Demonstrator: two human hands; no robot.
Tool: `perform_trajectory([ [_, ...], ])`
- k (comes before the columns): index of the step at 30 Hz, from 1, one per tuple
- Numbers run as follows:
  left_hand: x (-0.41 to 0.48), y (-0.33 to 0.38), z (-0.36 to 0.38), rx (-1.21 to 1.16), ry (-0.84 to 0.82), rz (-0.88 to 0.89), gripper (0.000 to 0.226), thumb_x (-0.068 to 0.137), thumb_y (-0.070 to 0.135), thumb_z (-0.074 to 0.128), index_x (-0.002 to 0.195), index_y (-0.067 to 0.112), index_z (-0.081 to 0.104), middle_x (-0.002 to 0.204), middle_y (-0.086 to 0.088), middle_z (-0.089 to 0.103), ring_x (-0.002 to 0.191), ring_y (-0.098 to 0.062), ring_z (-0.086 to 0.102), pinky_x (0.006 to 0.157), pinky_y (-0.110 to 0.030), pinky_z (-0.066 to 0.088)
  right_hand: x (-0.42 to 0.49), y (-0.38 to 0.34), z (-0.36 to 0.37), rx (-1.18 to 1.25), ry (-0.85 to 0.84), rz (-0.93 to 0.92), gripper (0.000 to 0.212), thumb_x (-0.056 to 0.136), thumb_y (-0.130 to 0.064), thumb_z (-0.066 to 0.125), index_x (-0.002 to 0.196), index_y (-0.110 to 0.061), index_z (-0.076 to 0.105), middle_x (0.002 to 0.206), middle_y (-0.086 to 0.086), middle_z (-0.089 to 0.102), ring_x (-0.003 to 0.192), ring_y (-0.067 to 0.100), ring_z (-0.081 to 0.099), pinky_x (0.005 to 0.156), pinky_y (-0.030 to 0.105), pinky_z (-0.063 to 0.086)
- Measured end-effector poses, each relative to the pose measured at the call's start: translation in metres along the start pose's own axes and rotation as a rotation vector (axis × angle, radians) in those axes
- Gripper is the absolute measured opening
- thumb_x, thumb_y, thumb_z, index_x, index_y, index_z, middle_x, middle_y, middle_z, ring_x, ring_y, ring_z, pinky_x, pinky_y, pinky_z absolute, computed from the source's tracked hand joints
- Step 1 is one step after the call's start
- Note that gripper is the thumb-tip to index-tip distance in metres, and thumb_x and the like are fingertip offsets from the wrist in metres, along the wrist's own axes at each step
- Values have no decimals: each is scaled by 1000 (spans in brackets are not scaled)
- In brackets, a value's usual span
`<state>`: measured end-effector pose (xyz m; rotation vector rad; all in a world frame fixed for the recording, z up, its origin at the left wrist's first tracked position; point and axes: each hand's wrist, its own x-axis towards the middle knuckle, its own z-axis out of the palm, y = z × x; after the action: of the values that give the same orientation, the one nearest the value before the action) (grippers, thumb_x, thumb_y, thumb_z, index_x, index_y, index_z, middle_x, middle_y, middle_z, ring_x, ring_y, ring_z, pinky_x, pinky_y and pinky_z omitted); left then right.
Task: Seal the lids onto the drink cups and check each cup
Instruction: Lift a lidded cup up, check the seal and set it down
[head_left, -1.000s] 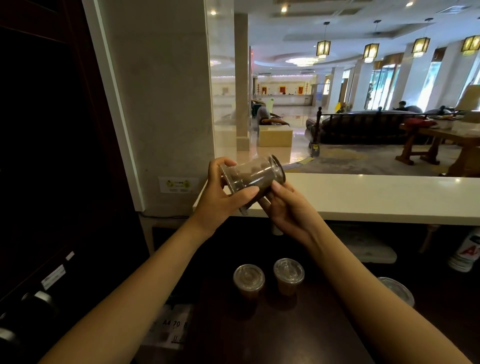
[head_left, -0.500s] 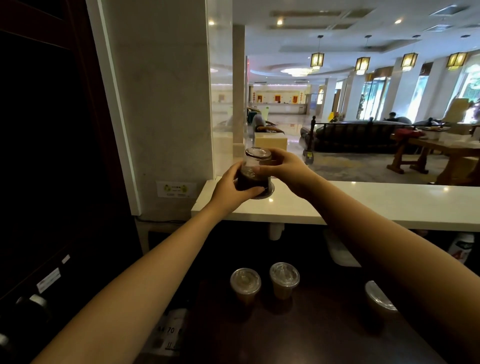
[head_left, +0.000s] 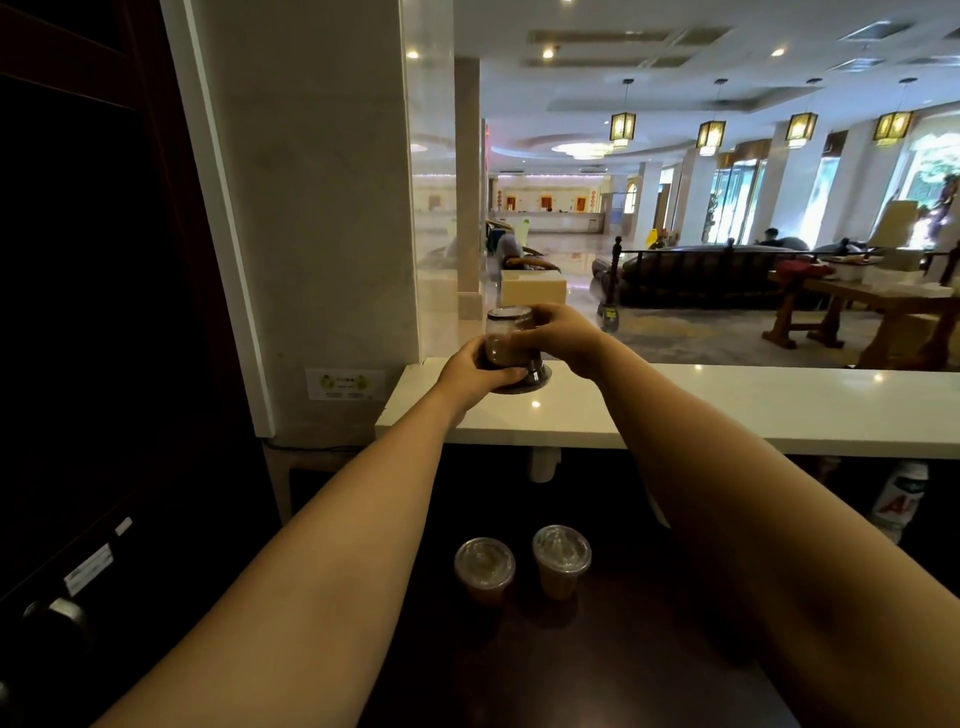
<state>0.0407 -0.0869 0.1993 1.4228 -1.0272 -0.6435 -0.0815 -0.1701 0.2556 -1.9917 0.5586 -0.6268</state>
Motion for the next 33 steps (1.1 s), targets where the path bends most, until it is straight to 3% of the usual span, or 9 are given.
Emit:
perform_trajectory([
  [8,-2,5,-4,25,-69,40,68,76,23,74,135,17,43,135,-6,52,126,-25,47,109,-43,37,-3,4,-11,8,-5,-11,45,80,-19,71,120,-4,55,112,12,61,107,26,59,97,38,48],
  [12,-12,-2,0,-308,-33,-125,72,87,50,50,145,22,19,149,-7,31,138,-31,29,112,-46,27,-6,-4,-18,118,-2,-22,44,82,-20,68,120,-3,54,113,13,61,108,26,59,98,37,47],
  [15,-21,2,13,-724,-104,-270,58,88,54,45,133,17,38,136,-16,41,126,-42,42,97,-56,42,-12,-10,-13,194,-23,-19,35,84,-16,66,116,-4,55,109,10,63,105,23,61,91,31,50],
  [18,-23,18,19,-852,-27,-263,38,88,40,53,114,11,52,122,-22,49,105,-37,52,82,-48,51,-19,-10,-13,193,-31,-10,31,87,-19,63,113,-4,55,101,6,63,99,20,61,80,23,51],
  [22,-20,40,-4,-382,-29,-182,44,82,40,58,120,19,49,119,-16,51,95,-25,54,64,-36,52,-29,-10,-29,194,-163,67,48,93,-45,47,122,-8,52,121,17,57,113,29,58,90,29,52],
  [25,-20,68,-25,99,-98,24,54,83,35,61,132,34,41,121,-7,49,97,-20,54,69,-31,48,-35,-7,-33,310,-263,127,46,95,-50,38,116,-13,53,117,21,57,101,28,64,86,30,57],
  [28,-20,106,-36,437,-317,152,74,75,34,68,139,38,31,127,0,42,107,-18,51,77,-27,48,-37,3,-25,545,-375,119,50,87,-44,54,126,-13,48,122,21,53,100,28,64,92,35,54],
  [31,-22,131,-41,558,-498,122,69,76,23,70,133,40,36,132,1,42,116,-17,47,89,-27,50,-38,14,-14,770,-453,92,88,63,-38,82,134,-6,42,125,22,55,105,35,64,93,40,53],
  [33,-25,138,-40,549,-510,100,65,83,13,65,134,37,33,124,6,47,109,-9,50,84,-17,50,-40,18,-3,836,-469,31,101,57,-33,87,137,-1,37,126,23,53,105,35,64,94,41,52],
])
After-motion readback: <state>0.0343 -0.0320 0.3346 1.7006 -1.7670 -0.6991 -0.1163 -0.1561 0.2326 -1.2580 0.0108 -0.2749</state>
